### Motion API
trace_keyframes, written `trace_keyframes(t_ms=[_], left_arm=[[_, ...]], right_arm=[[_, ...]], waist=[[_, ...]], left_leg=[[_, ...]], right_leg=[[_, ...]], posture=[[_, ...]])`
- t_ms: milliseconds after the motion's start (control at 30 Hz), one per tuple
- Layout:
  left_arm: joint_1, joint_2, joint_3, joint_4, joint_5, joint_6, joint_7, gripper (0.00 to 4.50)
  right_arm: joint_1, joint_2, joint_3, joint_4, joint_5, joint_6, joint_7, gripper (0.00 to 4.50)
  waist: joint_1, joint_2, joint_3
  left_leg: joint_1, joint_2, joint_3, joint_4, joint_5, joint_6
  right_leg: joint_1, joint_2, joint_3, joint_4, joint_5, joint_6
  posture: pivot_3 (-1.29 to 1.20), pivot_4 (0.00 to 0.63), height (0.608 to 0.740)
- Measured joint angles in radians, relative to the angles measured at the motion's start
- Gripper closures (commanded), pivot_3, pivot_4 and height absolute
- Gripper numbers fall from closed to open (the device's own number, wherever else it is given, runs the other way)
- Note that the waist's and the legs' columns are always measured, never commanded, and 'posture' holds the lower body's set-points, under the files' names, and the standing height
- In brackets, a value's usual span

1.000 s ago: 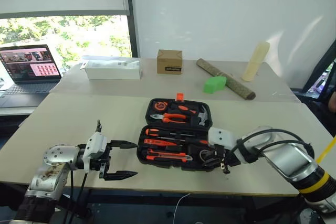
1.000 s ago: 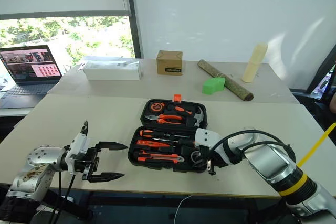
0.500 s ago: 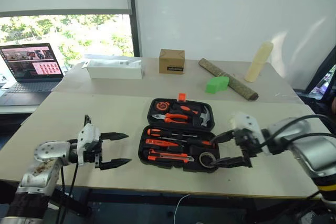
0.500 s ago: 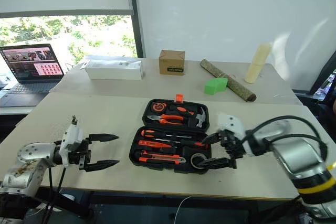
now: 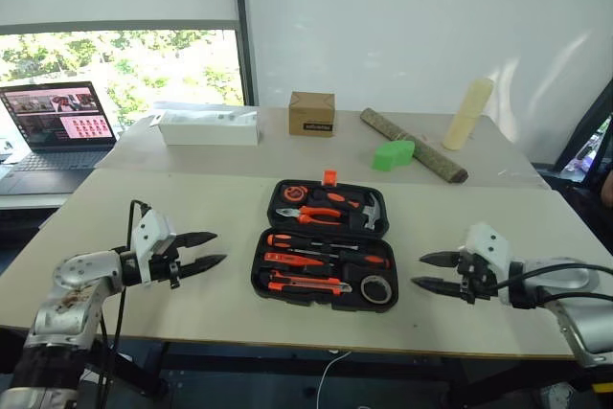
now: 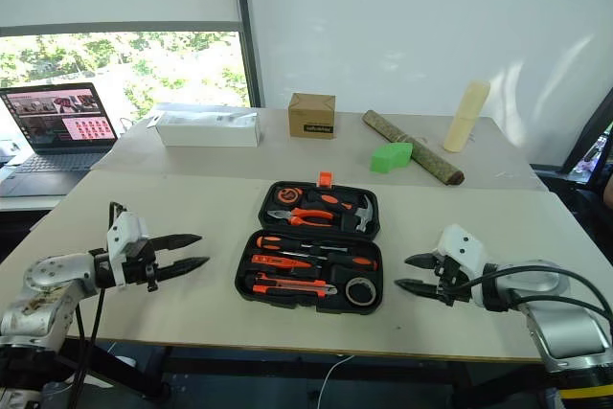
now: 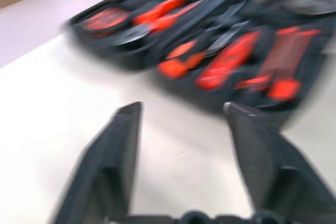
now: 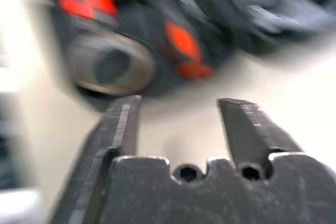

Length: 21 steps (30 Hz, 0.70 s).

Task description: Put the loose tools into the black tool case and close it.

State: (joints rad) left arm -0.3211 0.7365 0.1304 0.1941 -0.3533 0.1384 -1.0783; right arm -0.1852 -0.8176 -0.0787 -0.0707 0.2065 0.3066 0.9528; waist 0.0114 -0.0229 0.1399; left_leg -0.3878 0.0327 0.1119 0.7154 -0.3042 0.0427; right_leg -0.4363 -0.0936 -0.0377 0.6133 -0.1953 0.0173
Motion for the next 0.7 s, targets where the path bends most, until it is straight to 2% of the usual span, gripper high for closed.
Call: trace_keyframes(t_ms=[67,133,233,367,700], left_arm=[[-0.021,-0.038,-0.027,0.000,0.033,0.025,0.058,4.02],[-0.036,-0.077,-0.058,0.000,0.054,0.045,0.098,4.50],[-0.043,-0.114,-0.128,-0.007,0.086,0.097,0.128,4.50],[-0.044,-0.116,-0.201,-0.041,0.127,0.172,0.134,4.50],[0.011,-0.101,-0.191,-0.111,0.115,0.192,0.075,4.50]], right_arm=[[0.002,0.047,0.029,0.016,-0.060,-0.044,-0.078,3.93],[0.000,0.098,0.041,0.029,-0.095,-0.071,-0.139,4.48],[-0.015,0.152,0.082,0.071,-0.148,-0.099,-0.208,4.49],[-0.043,0.190,0.124,0.069,-0.156,-0.095,-0.212,4.49],[-0.042,0.135,0.144,-0.062,-0.163,0.031,-0.168,4.49]], waist=[[-0.001,0.000,0.000],[-0.001,0.000,0.000],[-0.004,0.000,0.000],[-0.010,0.000,0.000],[-0.010,0.000,0.000]], left_leg=[[0.000,0.000,0.000,0.000,0.004,-0.006],[-0.001,0.000,0.000,0.000,0.004,-0.007],[-0.001,0.000,0.001,0.000,0.004,-0.007],[-0.001,0.000,0.000,-0.001,0.004,-0.007],[-0.002,0.001,0.000,-0.001,0.003,-0.005]], right_leg=[[0.000,0.001,0.000,0.000,0.000,0.000],[-0.001,0.001,0.000,0.000,0.000,0.000],[-0.001,0.001,0.000,0.000,0.000,0.000],[-0.001,0.002,0.001,0.000,0.000,0.000],[-0.002,0.001,0.001,-0.001,0.000,0.000]], posture=[[0.00,0.150,0.740],[0.00,0.150,0.740],[0.00,0.150,0.740],[0.00,0.150,0.740],[0.00,0.150,0.740]])
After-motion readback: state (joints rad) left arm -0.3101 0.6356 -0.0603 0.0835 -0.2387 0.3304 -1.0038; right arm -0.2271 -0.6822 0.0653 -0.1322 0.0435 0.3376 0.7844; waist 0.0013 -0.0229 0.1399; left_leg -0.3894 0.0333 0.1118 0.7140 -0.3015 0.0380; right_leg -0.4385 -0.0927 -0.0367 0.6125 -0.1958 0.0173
